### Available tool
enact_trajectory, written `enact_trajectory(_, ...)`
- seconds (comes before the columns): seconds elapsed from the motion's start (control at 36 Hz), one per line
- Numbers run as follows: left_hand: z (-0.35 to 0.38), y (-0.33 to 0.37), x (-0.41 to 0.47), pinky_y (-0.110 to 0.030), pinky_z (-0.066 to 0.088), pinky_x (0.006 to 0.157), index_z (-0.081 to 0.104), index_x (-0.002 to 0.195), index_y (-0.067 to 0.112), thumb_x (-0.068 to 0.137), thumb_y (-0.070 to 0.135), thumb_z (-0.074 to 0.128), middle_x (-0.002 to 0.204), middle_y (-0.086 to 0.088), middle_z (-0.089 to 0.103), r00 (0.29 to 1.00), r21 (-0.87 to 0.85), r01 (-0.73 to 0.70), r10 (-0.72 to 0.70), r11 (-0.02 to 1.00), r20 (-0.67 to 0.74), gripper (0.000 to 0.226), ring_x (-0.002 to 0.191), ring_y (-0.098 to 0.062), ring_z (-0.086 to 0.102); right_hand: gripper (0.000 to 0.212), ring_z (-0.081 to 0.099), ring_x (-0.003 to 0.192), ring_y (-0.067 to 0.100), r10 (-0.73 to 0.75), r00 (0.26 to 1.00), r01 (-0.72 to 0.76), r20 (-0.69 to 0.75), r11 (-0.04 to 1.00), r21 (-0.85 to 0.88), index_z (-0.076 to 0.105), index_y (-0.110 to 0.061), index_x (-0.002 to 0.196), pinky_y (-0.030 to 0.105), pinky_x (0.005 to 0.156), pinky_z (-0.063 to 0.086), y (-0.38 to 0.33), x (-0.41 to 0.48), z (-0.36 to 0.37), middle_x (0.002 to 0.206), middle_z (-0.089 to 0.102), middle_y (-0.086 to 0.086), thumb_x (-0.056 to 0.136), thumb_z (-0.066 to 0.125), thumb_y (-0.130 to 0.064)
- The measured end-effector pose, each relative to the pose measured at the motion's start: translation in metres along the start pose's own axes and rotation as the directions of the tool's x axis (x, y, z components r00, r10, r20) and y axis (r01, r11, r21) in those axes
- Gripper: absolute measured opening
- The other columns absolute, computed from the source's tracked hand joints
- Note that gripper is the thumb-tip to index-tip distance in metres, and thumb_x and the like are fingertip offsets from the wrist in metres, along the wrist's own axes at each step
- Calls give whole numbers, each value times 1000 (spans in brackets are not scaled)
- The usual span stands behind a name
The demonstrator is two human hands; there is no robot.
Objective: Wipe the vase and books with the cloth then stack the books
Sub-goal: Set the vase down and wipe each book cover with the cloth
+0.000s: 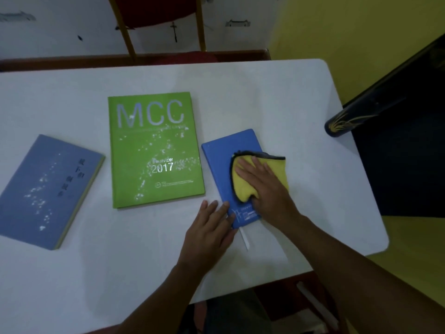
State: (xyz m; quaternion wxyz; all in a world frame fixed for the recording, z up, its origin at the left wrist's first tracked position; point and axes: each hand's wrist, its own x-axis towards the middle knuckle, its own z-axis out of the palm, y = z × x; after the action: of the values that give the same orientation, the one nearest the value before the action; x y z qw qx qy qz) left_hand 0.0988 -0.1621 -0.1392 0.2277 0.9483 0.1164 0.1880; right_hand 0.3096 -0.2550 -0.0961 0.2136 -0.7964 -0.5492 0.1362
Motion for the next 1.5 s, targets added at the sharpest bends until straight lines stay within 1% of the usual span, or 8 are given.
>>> enact_trajectory(0.11, 0, -1, -1, -58, 43, 112, 70, 124, 7, 99, 33, 63, 142, -15, 61, 1000, -3, -1, 1, 1000, 17, 36, 131, -36, 58, 71, 38, 148, 22, 277, 952, -229, -127, 926, 302, 51, -10, 148, 45, 124, 30, -1, 24, -14, 157, 46, 6, 84, 53, 20)
enact_trajectory(0.25, -1, -1, -1, -57, 44, 112, 70, 123, 8, 99, 35, 62, 142, -15, 61, 999, -2, 6, -6, 1000, 33, 37, 131, -35, 58, 39, 59, 126, 27, 459, 864, -350, -207, 844, 407, 55, -11, 143, 23, 105, 45, -24, 75, -22, 138, 62, 13, 104, 52, -8)
enact_trajectory(0.39, 0, -2, 0, -56, 41, 114, 72, 121, 8, 99, 33, 63, 140, -15, 63, 1000, 4, 2, -2, 1000, 8, 34, 129, -35, 59, 67, 18, 157, 25, 111, 994, -107, -3, 972, 211, 41, -21, 154, 40, 128, 11, -33, 61, 12, 165, 33, 1, 92, 50, 1)
enact_trajectory(0.5, 1, -2, 0, -57, 42, 112, 74, 113, 8, 99, 31, 66, 126, -15, 70, 1000, -30, 22, -22, 999, 2, 29, 123, -35, 63, 81, 8, 159, 24, -34, 997, 37, 73, 998, -41, 32, -22, 160, 51, 128, 9, -25, 6, 14, 171, 19, -1, 87, 65, -13)
enact_trajectory(0.81, -2, -1, -1, -56, 43, 113, 71, 123, 7, 100, 35, 62, 142, -16, 61, 1000, -2, 2, -2, 1000, 28, 37, 131, -34, 58, 79, -5, 159, 30, 194, 981, -190, -3, 959, -211, 14, -23, 164, 57, 127, 3, -3, 63, 6, 172, -3, 9, 98, 57, -23)
enact_trajectory(1.0, -2, -1, 1, -59, 43, 110, 73, 113, 6, 97, 28, 68, 126, -17, 69, 1000, -9, 6, -6, 1000, 20, 28, 122, -36, 63, 89, -4, 159, 26, 17, 995, 5, 96, 975, -223, 12, -25, 164, 52, 128, 4, -28, 12, 20, 173, -1, 4, 91, 63, -32)
enact_trajectory(1.33, -2, 0, 0, -57, 43, 112, 72, 121, 7, 101, 34, 62, 140, -17, 62, 999, 8, -7, 6, 1000, 33, 35, 130, -35, 59, 75, 3, 159, 31, 175, 985, -167, 8, 955, -246, 19, -20, 163, 57, 126, 9, 0, 74, 5, 172, 8, 7, 97, 54, -29)
enact_trajectory(1.5, -4, 1, 2, -57, 43, 111, 74, 115, 7, 98, 31, 67, 128, -16, 69, 1000, -2, -3, 3, 1000, 6, 30, 123, -33, 63, 85, 2, 159, 26, -89, 989, 117, 118, 962, -249, 17, -25, 164, 53, 127, 10, -21, 28, 15, 173, 7, 0, 92, 62, -36)
